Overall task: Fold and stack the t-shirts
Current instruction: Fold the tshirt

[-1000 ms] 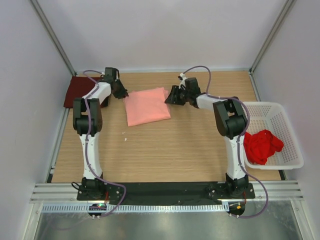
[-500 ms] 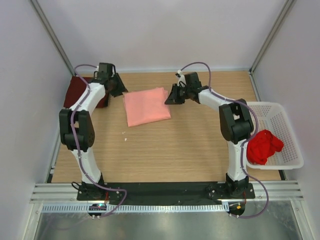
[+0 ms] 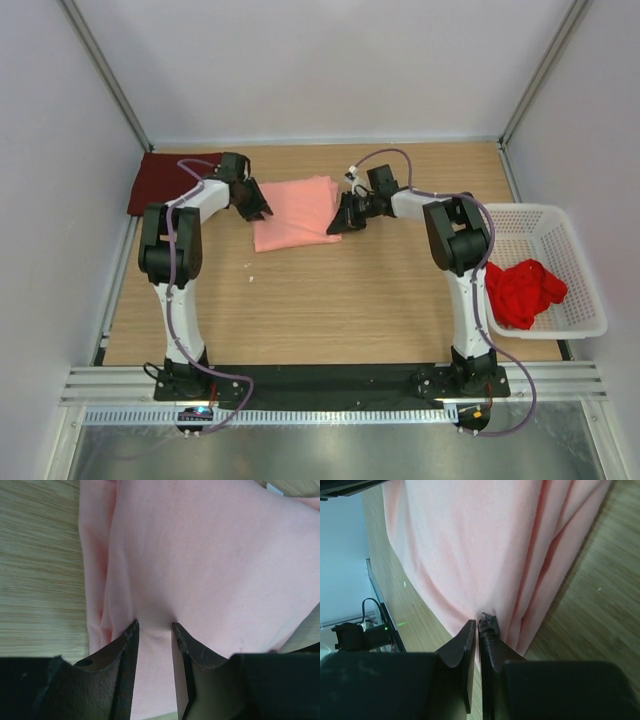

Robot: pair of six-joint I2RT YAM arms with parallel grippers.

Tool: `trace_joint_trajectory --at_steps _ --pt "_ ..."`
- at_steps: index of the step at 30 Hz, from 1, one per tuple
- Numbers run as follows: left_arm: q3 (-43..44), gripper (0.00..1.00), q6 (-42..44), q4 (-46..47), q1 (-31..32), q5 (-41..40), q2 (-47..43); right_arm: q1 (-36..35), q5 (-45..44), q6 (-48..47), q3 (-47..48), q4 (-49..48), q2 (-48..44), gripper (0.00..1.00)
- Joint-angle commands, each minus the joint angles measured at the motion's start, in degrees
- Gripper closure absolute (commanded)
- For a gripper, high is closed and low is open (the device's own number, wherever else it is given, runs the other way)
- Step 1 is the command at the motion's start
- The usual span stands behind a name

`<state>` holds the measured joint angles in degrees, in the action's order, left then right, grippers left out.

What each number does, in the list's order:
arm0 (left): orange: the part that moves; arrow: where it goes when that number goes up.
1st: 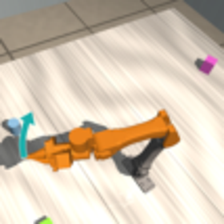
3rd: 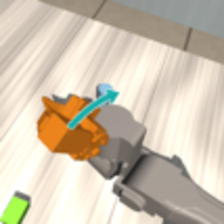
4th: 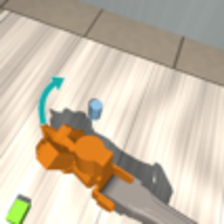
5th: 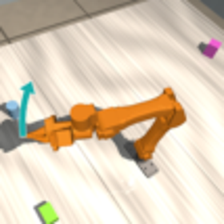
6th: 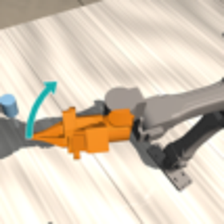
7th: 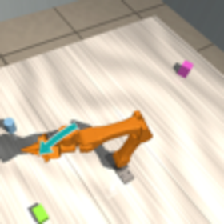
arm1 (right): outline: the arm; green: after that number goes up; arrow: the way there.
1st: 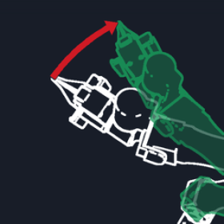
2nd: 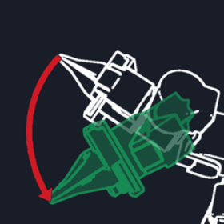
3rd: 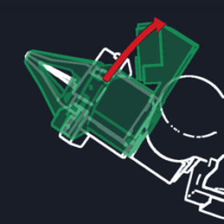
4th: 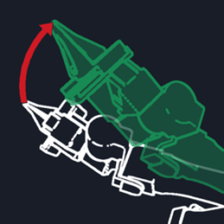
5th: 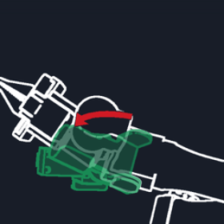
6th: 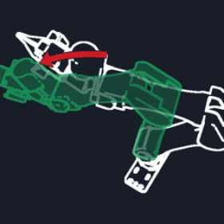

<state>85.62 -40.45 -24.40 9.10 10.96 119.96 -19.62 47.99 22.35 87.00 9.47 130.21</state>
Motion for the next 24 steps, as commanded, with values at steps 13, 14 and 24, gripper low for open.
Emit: trace_joint_trajectory --at_steps 13,14,24 --pt "-4.39 0.63 2.39 -3.11 3.90 1.35 -13.69 0.46 -1.05 4.19 5.60 0.36 -5.78 0.82" --pt "-6.07 0.63 1.95 -2.85 4.51 0.65 -14.22 0.54 -1.58 5.24 7.29 0.37 -4.28 0.82" --pt "-18.65 0.63 -0.77 1.03 5.75 -3.84 -13.09 2.04 -3.42 16.40 19.61 -9.12 10.85 0.82"
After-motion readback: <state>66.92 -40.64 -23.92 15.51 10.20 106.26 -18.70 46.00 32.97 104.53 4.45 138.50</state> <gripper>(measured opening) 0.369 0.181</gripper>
